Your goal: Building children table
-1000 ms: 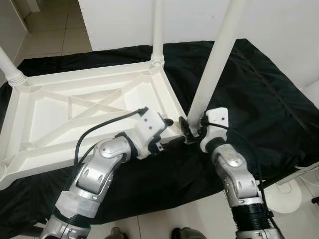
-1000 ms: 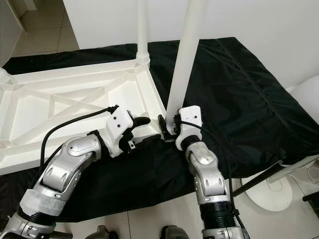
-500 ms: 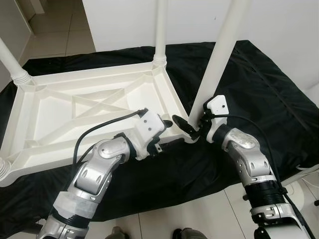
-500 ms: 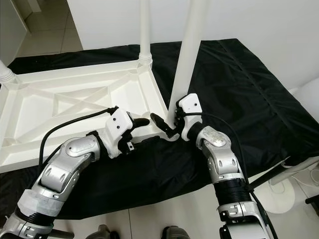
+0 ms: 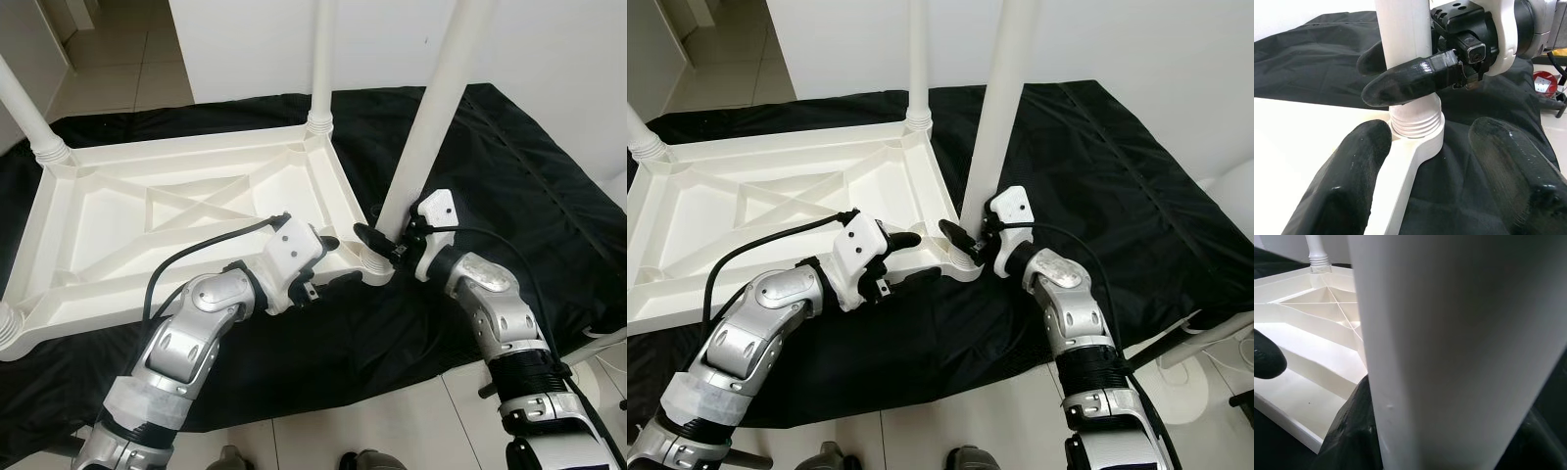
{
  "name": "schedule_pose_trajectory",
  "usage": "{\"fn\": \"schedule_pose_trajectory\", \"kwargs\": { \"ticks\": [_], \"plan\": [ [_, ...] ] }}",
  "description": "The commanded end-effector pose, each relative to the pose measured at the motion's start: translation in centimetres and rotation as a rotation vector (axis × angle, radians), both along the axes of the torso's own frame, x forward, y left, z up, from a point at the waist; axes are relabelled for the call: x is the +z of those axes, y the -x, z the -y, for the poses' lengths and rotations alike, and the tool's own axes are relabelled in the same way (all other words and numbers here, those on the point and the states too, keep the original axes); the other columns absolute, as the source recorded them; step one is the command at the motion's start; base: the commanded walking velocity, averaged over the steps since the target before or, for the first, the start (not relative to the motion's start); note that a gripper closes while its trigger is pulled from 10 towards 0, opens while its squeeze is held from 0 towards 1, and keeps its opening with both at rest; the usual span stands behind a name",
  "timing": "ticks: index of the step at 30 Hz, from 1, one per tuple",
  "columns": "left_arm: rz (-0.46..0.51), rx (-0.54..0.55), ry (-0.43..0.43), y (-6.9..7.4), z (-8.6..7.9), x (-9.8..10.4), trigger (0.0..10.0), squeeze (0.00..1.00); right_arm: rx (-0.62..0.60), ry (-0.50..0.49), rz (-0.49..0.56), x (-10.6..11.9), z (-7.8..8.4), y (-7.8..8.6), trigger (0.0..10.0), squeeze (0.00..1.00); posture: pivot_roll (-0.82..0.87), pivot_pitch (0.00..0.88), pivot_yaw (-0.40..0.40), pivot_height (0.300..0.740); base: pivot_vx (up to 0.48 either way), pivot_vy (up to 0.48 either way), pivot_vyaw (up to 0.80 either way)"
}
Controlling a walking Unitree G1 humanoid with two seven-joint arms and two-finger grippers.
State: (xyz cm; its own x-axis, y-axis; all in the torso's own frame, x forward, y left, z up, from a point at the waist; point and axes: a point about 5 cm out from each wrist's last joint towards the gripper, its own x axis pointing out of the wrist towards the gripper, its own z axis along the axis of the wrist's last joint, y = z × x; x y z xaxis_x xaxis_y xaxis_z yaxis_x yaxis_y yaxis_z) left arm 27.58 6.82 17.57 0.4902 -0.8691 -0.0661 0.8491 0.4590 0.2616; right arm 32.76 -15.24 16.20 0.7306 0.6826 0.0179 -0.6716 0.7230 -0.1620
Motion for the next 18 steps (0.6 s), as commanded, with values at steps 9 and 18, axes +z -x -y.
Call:
{"fn": "schedule_pose_trajectory", "kwargs": {
  "ticks": [9,18],
  "plan": [
    [-0.004,-0.004,-0.001,0.15,0.06,-0.06,10.0,0.0,-0.271,-0.109,-0.073,-1.08,0.07,-0.56,10.0,0.0,-0.07,0.043,0.021,0.74,0.0,0.0,0.0],
    [-0.007,-0.007,-0.001,0.21,0.07,-0.12,10.0,0.0,-0.483,-0.192,-0.087,-1.04,-0.36,-0.39,10.0,0.0,-0.07,0.047,0.021,0.74,0.0,0.0,0.0]
  ]
}}
